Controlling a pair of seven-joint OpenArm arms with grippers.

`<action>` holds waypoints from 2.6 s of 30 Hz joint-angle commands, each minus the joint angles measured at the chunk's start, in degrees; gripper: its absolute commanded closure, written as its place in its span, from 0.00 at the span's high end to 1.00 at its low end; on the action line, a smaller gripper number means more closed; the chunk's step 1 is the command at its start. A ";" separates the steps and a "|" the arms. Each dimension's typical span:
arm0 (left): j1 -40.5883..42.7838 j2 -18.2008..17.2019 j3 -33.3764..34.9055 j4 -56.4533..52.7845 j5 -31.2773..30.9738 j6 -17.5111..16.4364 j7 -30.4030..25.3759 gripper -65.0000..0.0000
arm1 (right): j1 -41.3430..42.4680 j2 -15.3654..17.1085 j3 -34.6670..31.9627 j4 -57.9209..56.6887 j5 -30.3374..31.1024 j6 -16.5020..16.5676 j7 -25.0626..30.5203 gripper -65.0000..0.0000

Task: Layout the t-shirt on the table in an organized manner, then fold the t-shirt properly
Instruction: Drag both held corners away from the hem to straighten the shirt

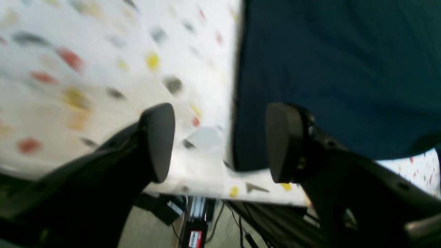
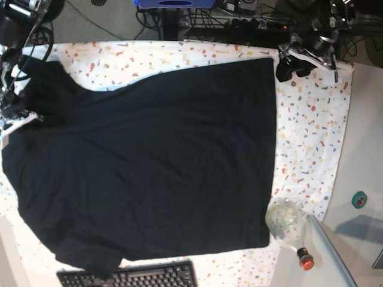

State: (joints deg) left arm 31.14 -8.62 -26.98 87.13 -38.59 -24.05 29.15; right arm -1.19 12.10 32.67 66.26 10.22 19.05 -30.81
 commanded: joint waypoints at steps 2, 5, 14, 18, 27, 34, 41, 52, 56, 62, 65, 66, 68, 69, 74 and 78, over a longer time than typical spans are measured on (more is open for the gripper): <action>0.12 -0.83 -0.31 0.91 -0.58 -0.43 -1.59 0.61 | -2.19 -0.98 0.35 7.81 0.64 0.34 1.22 0.00; 0.82 -0.74 0.13 1.44 -0.93 -0.52 -1.67 0.62 | -6.76 -3.17 0.26 16.77 0.73 0.34 1.22 0.00; 0.21 1.63 0.39 1.26 -0.58 -5.97 -1.67 0.63 | -11.25 -5.46 0.35 24.07 0.73 0.34 1.22 0.00; -1.99 2.07 0.39 -3.22 -0.66 -5.70 -1.15 0.63 | -11.34 -5.46 0.35 24.07 0.73 0.34 1.22 0.00; -3.84 3.13 1.36 -8.32 -0.58 -5.27 0.17 0.63 | -12.65 -5.46 0.43 24.33 0.73 0.34 1.22 0.00; -4.98 3.22 6.10 -8.32 -0.66 -0.69 0.70 0.62 | -12.74 -7.48 5.44 24.42 0.90 0.34 1.31 0.00; -4.98 2.95 6.54 -8.32 -0.75 -0.69 0.79 0.54 | -8.17 -9.42 18.72 19.50 0.90 7.02 -3.26 0.00; -5.07 2.78 6.54 -8.32 -0.66 -0.69 0.79 0.00 | -1.49 -4.23 27.42 0.51 0.81 20.12 -9.50 0.44; -4.98 2.69 6.45 -8.14 -0.66 -0.69 0.79 0.00 | -1.49 -4.41 27.33 0.16 0.81 20.29 -9.68 0.44; -5.07 1.90 6.45 -7.88 -0.84 -0.69 0.88 0.00 | -0.61 -4.67 27.25 0.25 0.81 20.38 -10.38 0.45; -5.07 1.90 6.45 -7.97 -0.75 -0.69 0.88 0.00 | -0.26 -4.49 27.25 0.25 0.81 20.95 -11.70 0.45; -5.16 1.90 6.45 -7.97 -0.75 -0.69 0.88 0.00 | -0.26 -4.49 27.25 0.25 0.81 20.95 -11.61 0.45; -5.16 1.90 6.45 -8.06 -0.75 -0.69 0.88 0.00 | 0.53 -4.58 27.25 -0.46 0.81 20.95 -11.43 0.44; -5.16 1.90 6.45 -7.97 -0.75 -0.69 0.88 0.00 | 0.97 -4.41 27.25 -1.60 0.73 20.95 -11.43 0.44; -5.07 1.90 6.54 -7.79 -0.66 -0.69 0.88 0.00 | 1.59 -4.23 27.33 -4.76 0.73 20.95 -11.35 0.43; -4.98 1.90 6.54 -7.79 -0.66 -0.69 0.88 0.00 | 1.59 -4.49 27.33 -4.59 0.73 20.95 -11.70 0.19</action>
State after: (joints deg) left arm 25.74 -6.22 -20.40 78.52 -39.07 -24.43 30.41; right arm 0.27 7.25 60.01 61.41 11.55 39.55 -41.30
